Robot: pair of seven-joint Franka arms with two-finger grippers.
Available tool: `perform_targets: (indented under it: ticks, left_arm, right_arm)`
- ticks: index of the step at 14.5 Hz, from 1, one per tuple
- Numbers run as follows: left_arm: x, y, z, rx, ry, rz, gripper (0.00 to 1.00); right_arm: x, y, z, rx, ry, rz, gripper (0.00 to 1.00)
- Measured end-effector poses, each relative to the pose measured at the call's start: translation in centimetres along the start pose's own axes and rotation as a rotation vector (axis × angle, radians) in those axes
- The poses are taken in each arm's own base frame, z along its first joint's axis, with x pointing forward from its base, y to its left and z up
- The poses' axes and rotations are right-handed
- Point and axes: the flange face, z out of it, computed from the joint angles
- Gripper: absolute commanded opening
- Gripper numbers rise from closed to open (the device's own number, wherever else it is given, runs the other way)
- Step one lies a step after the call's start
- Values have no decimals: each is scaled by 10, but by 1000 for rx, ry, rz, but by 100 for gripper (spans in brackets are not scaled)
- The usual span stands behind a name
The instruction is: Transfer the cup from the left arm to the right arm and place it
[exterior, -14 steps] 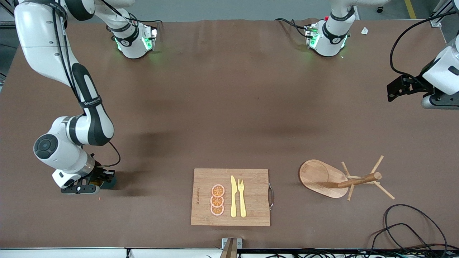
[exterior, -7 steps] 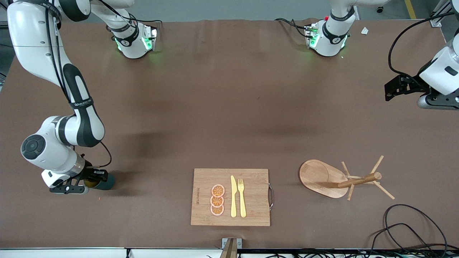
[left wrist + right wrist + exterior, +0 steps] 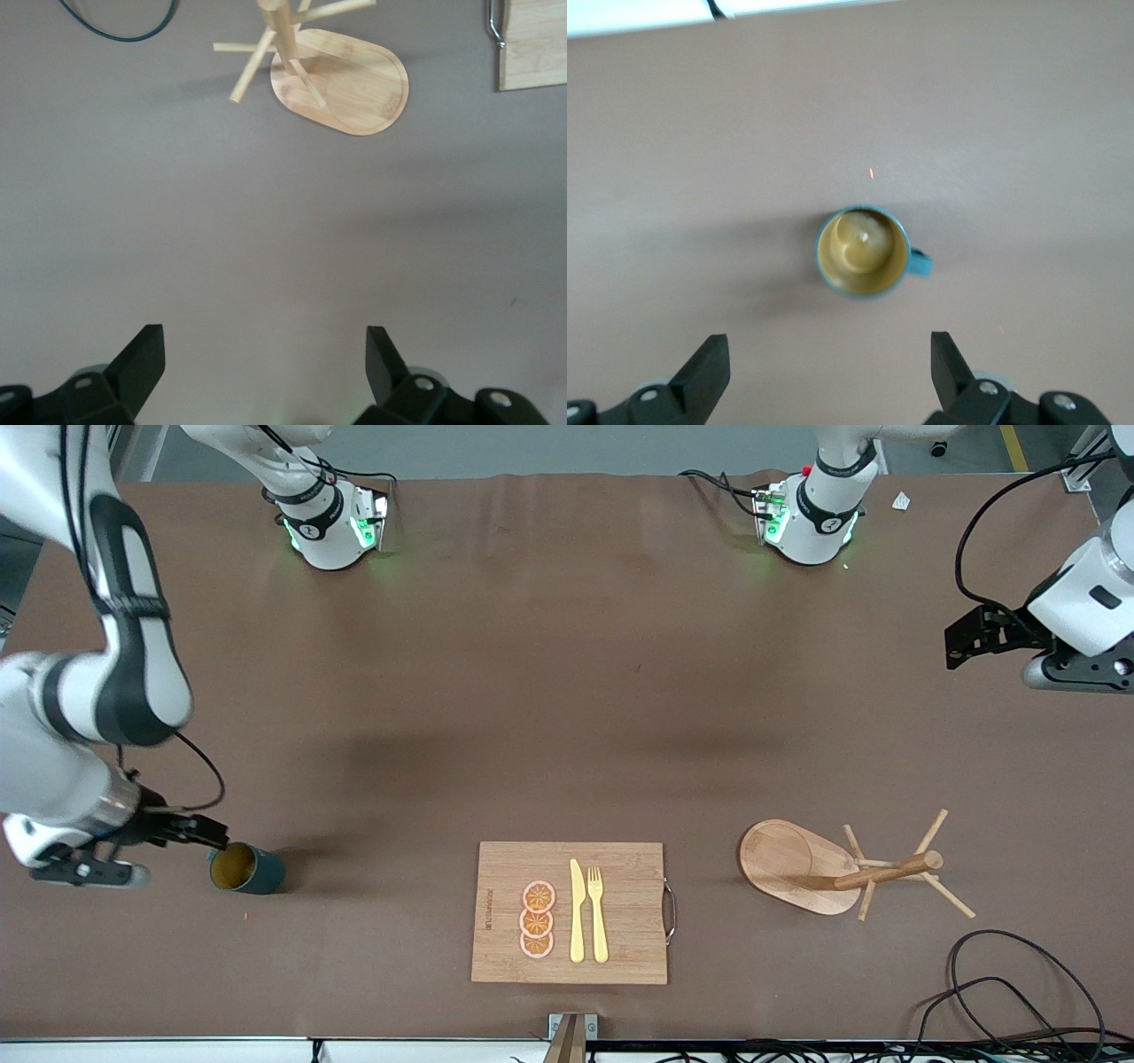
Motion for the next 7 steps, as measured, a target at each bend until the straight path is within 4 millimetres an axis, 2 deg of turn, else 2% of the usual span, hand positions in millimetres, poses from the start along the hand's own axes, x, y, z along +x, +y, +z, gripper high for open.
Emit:
perform_targets:
  ticks: [2,4,7]
  left_arm:
    - [-2,8,0,0,-7,13,100]
    - [-5,12,1,0,-9,12,100]
    - [-7,11,2,-16,-12,-20,100]
  right_arm:
    - [-21,-4,-65,4,-6,98,100]
    - [-44,-11,-123,8,2,87,100]
    - [-81,-12,-188,7,13,37,100]
